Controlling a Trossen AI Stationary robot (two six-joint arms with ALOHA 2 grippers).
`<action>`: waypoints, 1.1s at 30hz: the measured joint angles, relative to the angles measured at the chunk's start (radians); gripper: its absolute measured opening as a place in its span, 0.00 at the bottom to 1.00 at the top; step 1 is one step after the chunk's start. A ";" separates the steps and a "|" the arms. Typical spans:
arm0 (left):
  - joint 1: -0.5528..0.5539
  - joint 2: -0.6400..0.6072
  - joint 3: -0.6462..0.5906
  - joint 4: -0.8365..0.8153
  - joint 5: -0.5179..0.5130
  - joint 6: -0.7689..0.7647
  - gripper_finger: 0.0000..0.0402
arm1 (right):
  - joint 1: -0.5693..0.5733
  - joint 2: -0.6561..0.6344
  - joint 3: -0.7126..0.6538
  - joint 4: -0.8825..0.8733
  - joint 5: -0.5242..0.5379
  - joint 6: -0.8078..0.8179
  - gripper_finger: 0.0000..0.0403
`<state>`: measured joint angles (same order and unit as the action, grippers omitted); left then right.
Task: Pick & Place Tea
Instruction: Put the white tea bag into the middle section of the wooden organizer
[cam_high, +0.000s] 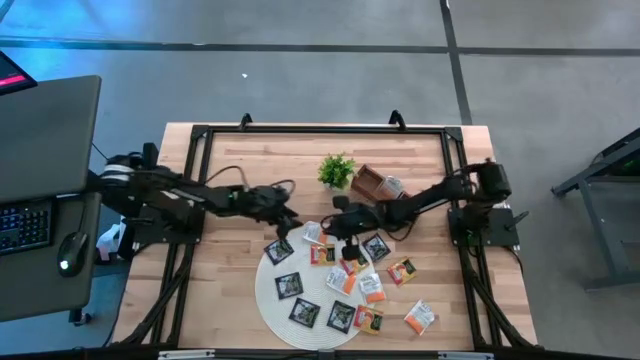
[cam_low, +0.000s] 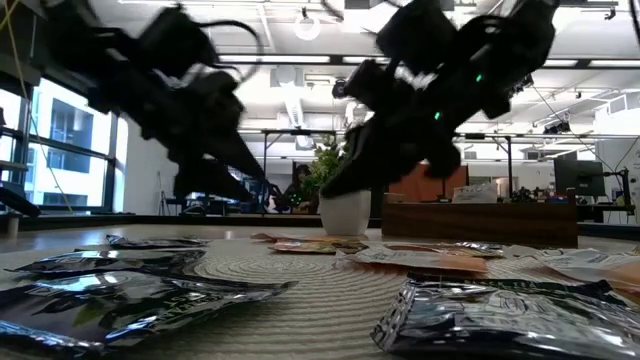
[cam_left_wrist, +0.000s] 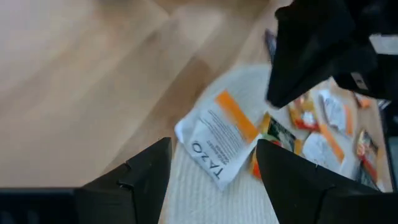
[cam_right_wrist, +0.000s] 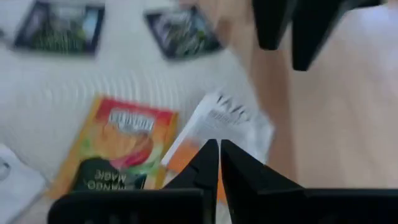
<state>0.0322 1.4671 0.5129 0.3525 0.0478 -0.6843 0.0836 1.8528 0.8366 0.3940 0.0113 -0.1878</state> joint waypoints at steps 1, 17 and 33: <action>0.000 0.027 0.033 -0.043 0.011 -0.001 0.58 | 0.001 0.023 0.015 -0.017 -0.004 -0.008 0.03; -0.007 0.132 0.196 -0.345 -0.093 -0.028 0.31 | -0.044 0.147 0.070 -0.066 -0.007 -0.005 0.01; -0.006 0.164 0.197 -0.288 -0.062 -0.073 0.29 | -0.044 0.150 0.067 -0.057 0.008 -0.003 0.00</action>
<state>0.0261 1.6316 0.7101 0.0643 -0.0139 -0.7572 0.0399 2.0033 0.9032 0.3369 0.0193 -0.1909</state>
